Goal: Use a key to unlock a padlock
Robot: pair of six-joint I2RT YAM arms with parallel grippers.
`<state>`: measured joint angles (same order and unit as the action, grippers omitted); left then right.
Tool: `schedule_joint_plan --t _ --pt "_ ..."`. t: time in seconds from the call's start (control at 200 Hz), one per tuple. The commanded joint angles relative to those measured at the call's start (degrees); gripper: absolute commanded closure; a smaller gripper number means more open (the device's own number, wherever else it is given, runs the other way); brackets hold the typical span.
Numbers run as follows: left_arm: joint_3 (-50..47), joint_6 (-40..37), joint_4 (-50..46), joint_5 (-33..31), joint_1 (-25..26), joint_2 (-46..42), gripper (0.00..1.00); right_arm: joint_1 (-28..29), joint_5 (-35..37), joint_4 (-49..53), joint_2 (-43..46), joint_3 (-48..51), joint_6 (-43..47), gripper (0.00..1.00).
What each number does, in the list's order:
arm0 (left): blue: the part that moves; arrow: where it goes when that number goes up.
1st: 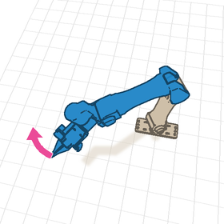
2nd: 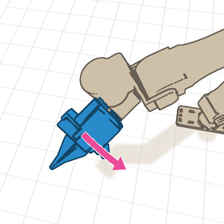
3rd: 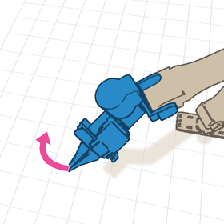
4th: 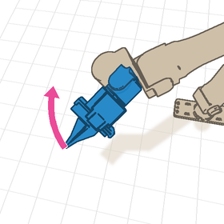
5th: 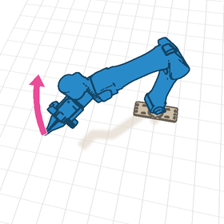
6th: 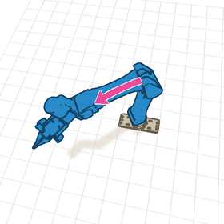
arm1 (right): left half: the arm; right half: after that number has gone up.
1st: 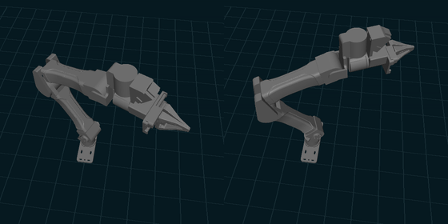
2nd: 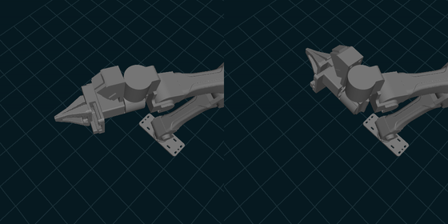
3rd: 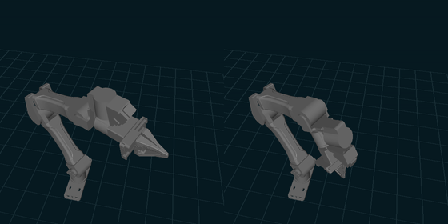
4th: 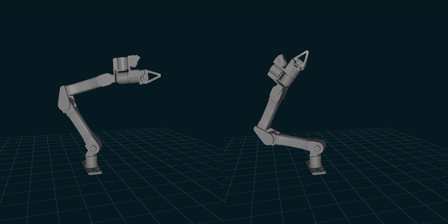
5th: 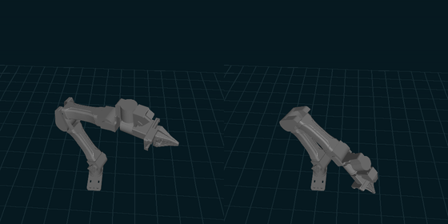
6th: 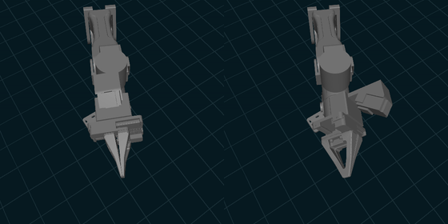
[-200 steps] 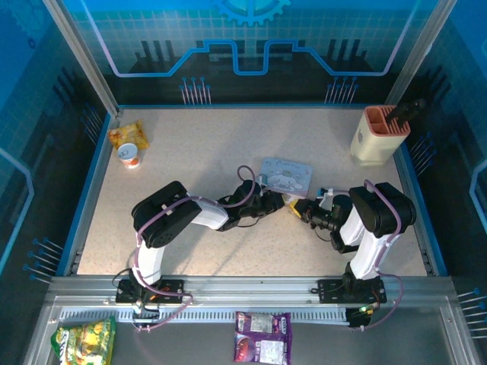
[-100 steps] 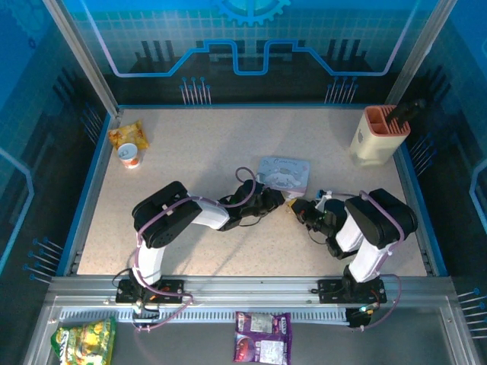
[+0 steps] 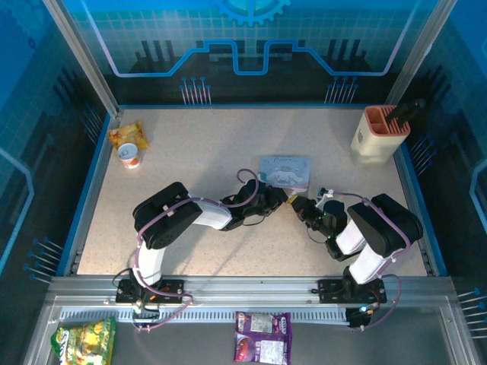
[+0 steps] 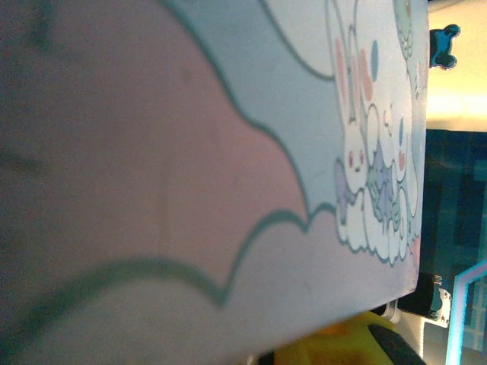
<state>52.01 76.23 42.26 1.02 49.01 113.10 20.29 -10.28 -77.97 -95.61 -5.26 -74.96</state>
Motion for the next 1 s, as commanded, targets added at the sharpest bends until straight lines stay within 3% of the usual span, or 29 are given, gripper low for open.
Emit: schedule_joint_plan --t 0.0,0.095,0.355,0.45,0.81,0.996 --pt "3.1 2.4 5.2 6.0 3.6 -1.5 0.95 2.4 -6.1 -3.6 1.5 -2.9 -1.3 1.00" --pt "1.9 1.7 4.4 4.6 3.6 -2.4 0.96 1.5 -6.7 -3.4 2.9 -3.0 0.5 0.99" --pt "-2.6 -3.0 -1.3 -0.1 2.6 -6.6 0.95 -11.4 -19.4 -3.6 1.5 0.9 8.3 0.62" --pt "-3.9 -3.5 -1.6 -0.5 1.7 -6.9 0.95 -14.1 -25.8 -3.4 1.0 0.6 11.0 0.55" --pt "-5.8 -2.4 -3.7 0.7 -2.3 -7.0 0.96 -16.7 -34.9 -2.8 1.9 0.4 16.7 0.59" --pt "-7.2 -2.8 -5.0 1.4 -4.8 -8.0 0.95 -16.1 -35.2 11.3 12.2 -0.9 24.1 0.65"
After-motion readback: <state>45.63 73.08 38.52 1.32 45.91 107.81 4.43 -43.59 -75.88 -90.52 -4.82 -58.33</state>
